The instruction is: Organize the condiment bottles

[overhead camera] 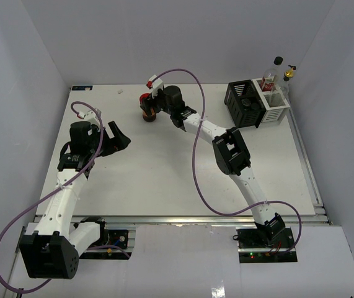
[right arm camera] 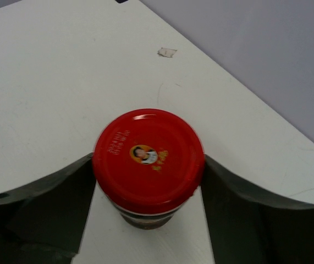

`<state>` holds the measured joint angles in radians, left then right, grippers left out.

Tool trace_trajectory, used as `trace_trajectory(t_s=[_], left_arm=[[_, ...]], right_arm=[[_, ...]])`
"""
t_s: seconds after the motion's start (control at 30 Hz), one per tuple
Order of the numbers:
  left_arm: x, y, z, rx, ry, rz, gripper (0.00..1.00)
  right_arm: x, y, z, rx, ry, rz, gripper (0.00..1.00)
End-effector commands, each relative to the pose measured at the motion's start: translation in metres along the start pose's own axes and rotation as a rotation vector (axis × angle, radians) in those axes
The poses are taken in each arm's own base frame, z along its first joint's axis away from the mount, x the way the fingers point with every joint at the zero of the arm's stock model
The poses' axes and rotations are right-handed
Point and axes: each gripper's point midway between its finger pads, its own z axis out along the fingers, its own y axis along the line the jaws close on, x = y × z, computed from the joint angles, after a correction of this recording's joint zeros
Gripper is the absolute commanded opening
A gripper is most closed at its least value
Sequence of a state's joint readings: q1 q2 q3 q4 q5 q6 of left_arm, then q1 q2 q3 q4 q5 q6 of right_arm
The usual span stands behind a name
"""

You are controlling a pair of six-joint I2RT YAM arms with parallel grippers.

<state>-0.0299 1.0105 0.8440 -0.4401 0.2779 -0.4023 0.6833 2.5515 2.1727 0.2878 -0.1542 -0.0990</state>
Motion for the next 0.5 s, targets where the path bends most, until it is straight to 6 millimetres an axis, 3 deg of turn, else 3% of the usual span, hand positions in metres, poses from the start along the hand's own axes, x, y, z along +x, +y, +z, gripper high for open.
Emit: trace_trajectory(t_s=[0.0, 0.17, 0.27, 0.37, 0.4, 0.47], left_arm=[[0.002, -0.001, 0.002, 0.015, 0.0, 0.015, 0.98], [0.002, -0.001, 0.0, 0.014, 0.002, 0.013, 0.98], [0.001, -0.003, -0.002, 0.016, 0.0, 0.012, 0.98], [0.0, -0.005, -0.006, 0.023, -0.005, 0.011, 0.98], [0.0, -0.006, -0.006, 0.025, -0.006, 0.011, 0.98], [0.0, -0.006, -0.008, 0.026, -0.007, 0.008, 0.98]], right_arm=[[-0.043, -0.003, 0.004, -0.005, -0.146, -0.038, 0.66], [-0.054, -0.004, 0.0, -0.005, -0.161, -0.073, 0.35], [-0.058, -0.009, -0.012, 0.031, -0.158, -0.106, 0.08], [-0.082, -0.016, -0.029, 0.058, -0.201, -0.14, 0.08], [-0.074, -0.018, -0.034, 0.061, -0.185, -0.141, 0.08], [-0.097, -0.025, -0.051, 0.079, -0.229, -0.159, 0.08]])
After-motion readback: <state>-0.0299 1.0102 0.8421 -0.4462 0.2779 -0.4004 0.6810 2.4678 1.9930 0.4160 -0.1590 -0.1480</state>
